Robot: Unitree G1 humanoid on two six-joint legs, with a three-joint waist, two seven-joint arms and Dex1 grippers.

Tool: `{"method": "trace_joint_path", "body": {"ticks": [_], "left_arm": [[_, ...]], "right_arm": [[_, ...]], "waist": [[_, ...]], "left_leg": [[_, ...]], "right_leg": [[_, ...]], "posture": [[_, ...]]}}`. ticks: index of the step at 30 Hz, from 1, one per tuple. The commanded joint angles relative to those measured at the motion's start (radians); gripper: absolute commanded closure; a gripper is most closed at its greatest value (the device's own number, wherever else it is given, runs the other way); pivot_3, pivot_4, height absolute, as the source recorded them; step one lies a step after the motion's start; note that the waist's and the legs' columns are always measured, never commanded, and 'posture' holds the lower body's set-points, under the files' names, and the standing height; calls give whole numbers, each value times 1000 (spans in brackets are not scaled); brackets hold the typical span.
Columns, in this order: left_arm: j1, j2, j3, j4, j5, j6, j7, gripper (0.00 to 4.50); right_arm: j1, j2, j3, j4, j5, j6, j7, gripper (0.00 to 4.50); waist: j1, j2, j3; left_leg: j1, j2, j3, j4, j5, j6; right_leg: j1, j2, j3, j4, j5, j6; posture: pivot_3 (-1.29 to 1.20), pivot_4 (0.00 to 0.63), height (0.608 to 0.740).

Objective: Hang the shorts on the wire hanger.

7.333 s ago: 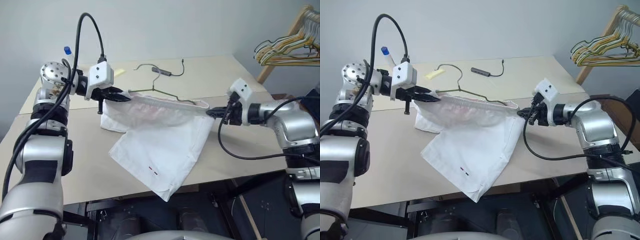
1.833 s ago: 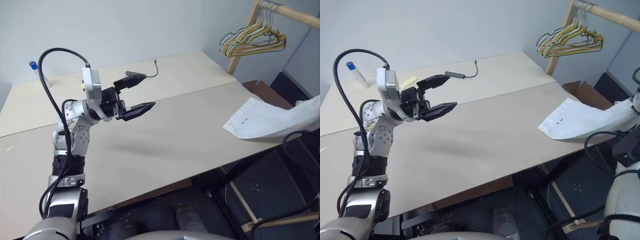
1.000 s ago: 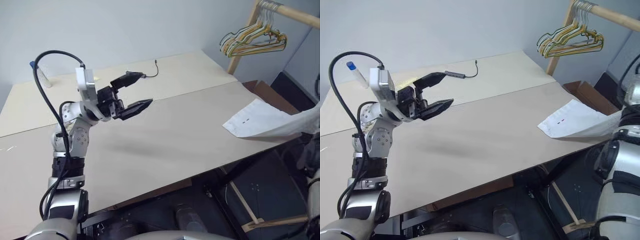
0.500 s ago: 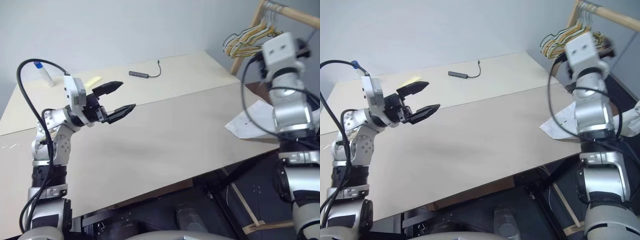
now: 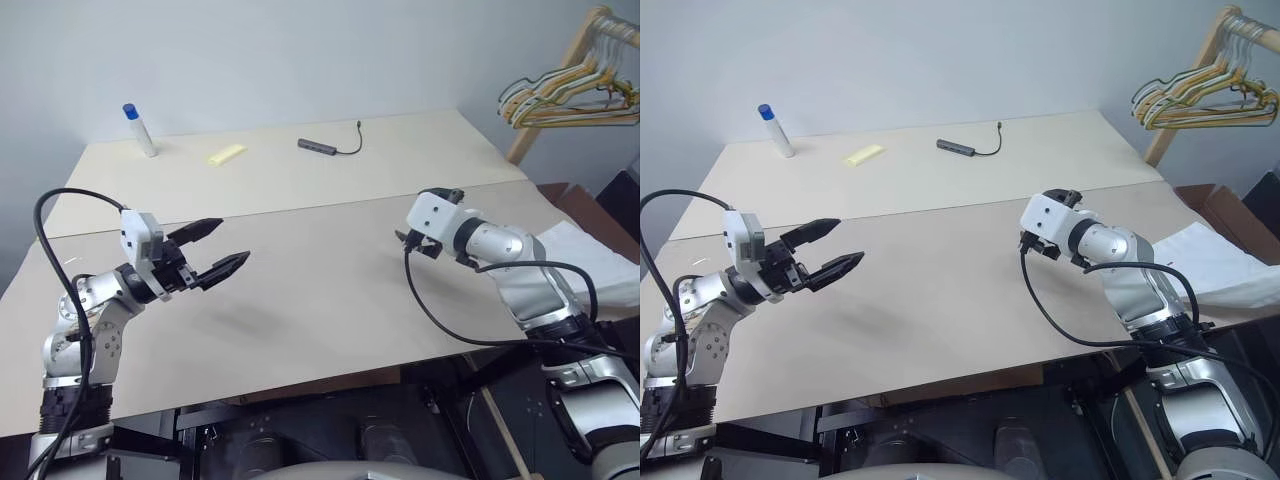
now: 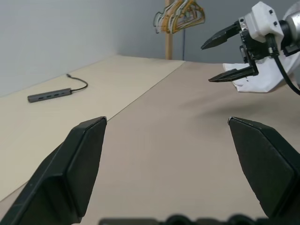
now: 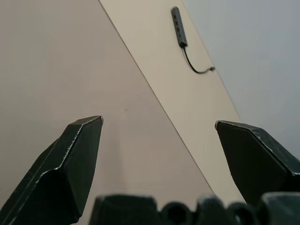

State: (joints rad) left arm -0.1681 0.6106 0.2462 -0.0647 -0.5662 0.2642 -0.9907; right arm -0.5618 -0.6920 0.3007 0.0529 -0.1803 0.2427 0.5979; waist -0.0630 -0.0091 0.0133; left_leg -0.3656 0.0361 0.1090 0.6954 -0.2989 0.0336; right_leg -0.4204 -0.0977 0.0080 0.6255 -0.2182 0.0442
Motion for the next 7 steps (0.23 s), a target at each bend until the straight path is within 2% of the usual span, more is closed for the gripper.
{"method": "trace_joint_path", "body": {"ticks": [1,7], "left_arm": [[5,19,21,-41,5,-9,16,0],[22,17,23,-51,-3,0,30,0]], "right_arm": [[-2,-4,-16,-17,-9,-25,39,23],[-16,5,-22,20,-34,-44,50,23]], "waist": [[17,-1,0],[33,-3,1]], "left_leg": [[0,0,0,0,0,0],[0,0,1,0,0,0]], "right_leg": [[0,0,0,0,0,0],[0,0,-1,0,0,0]], "posture": [[51,0,740],[65,0,740]]}}
